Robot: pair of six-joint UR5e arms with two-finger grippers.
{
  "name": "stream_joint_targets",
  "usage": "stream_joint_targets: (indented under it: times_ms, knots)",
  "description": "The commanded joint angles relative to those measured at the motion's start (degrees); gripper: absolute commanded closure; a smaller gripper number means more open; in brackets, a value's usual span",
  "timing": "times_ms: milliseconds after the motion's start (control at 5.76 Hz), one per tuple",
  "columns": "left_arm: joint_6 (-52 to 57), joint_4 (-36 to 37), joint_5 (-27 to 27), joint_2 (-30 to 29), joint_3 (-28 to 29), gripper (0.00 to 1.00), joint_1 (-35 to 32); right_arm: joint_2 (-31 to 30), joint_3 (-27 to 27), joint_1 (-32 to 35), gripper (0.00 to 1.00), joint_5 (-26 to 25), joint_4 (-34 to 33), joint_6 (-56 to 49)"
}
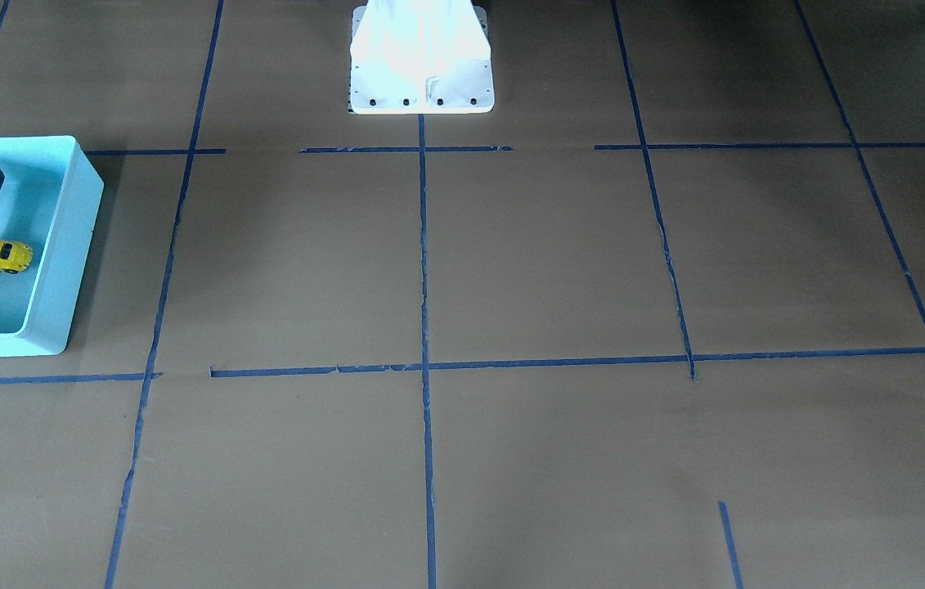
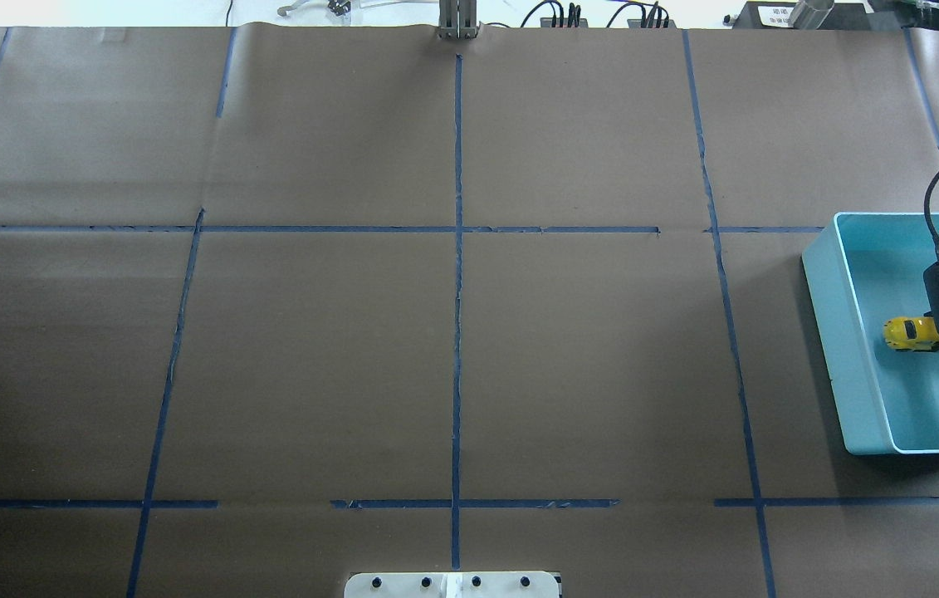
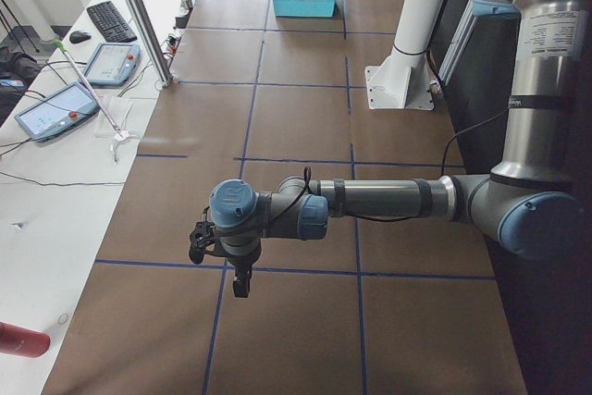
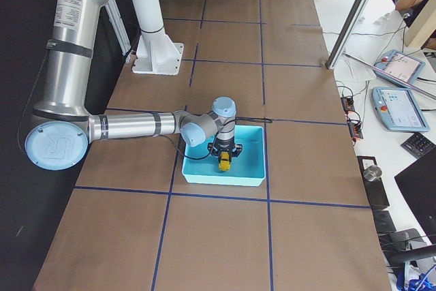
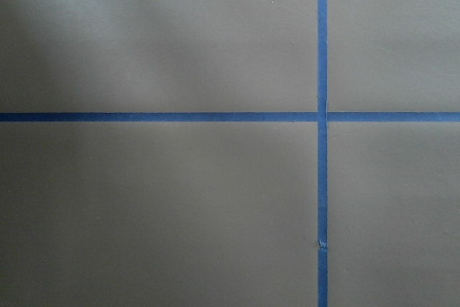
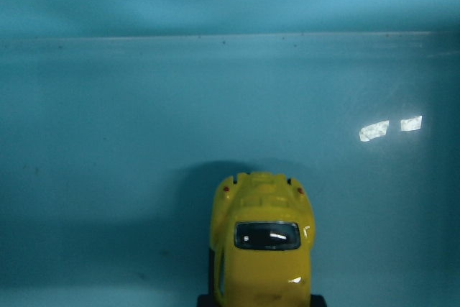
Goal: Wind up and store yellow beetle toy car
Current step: 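Lower the car onto the bin floor and open the right gripper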
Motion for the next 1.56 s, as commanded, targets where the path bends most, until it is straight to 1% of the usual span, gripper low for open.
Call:
stream_joint_targets:
  times_ms: [0, 173, 347, 520, 694, 867, 1041, 1214, 1388]
  knots:
    - [-0.1, 0.1, 0.0, 0.0, -0.2, 0.0, 0.0, 0.0, -0.1, -0.6, 0.86, 0.0, -0.1, 0.7]
    - [-0.1, 0.1, 0.1, 0.0, -0.2, 0.0, 0.0, 0.0, -0.1, -0.7, 0.7, 0.0, 0.0, 1.3]
    - [-0.1, 0.1, 0.1, 0.0, -0.3, 0.0, 0.0, 0.0, -0.2, -0.7, 0.37, 0.1, -0.1, 1.4]
    - [-0.1, 0.1, 0.1, 0.0, -0.3, 0.0, 0.0, 0.0, -0.3, -0.7, 0.0, 0.3, 0.0, 1.2]
    - [-0.1, 0.1, 0.1, 0.0, -0.3, 0.0, 0.0, 0.0, -0.1, -0.7, 0.0, 0.6, 0.0, 1.2]
    - [-0.1, 0.1, 0.1, 0.0, -0.3, 0.0, 0.0, -0.1, 0.6, -0.4, 0.0, 4.3, 0.1, 1.2]
    - [-0.1, 0.1, 0.1, 0.0, -0.2, 0.0, 0.0, -1.1, 4.4, 2.8, 0.0, 8.5, -0.5, 1.0]
    - [-0.1, 0.1, 0.1, 0.0, -0.2, 0.0, 0.0, -2.9, 6.2, 7.9, 0.0, 12.7, -0.7, 0.8]
    - [-0.1, 0.1, 0.1, 0.0, -0.2, 0.0, 0.0, -3.0, 6.4, 14.6, 0.0, 16.5, -4.6, 0.8]
